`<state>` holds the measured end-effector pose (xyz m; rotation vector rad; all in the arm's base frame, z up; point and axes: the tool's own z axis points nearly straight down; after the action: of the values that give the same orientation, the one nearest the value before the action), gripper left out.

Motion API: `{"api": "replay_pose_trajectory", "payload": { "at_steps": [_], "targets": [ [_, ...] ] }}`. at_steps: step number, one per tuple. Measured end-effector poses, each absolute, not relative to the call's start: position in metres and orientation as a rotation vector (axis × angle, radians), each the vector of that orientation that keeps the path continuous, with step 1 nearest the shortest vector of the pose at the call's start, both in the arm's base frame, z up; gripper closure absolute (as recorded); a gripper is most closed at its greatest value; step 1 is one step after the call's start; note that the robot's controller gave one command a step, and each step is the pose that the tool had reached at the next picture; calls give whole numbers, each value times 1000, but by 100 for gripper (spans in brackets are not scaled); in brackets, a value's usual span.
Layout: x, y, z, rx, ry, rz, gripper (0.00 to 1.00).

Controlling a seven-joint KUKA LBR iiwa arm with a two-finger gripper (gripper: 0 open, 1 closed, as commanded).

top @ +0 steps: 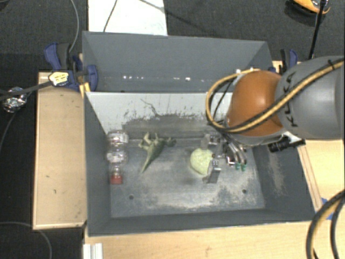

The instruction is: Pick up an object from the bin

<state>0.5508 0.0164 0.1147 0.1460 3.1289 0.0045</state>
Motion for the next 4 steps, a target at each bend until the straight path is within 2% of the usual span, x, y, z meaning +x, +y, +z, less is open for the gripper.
{"api": "replay_pose_trajectory", "payload": {
  "at_steps": [1,2,3,4],
  "targets": [
    [584,23,72,174,3127,5,100],
    [584,23,72,175,3127,5,0],
    [584,23,72,177,3126,5,0],
    [573,-9,72,22,3131,6,0]
  ]
}}
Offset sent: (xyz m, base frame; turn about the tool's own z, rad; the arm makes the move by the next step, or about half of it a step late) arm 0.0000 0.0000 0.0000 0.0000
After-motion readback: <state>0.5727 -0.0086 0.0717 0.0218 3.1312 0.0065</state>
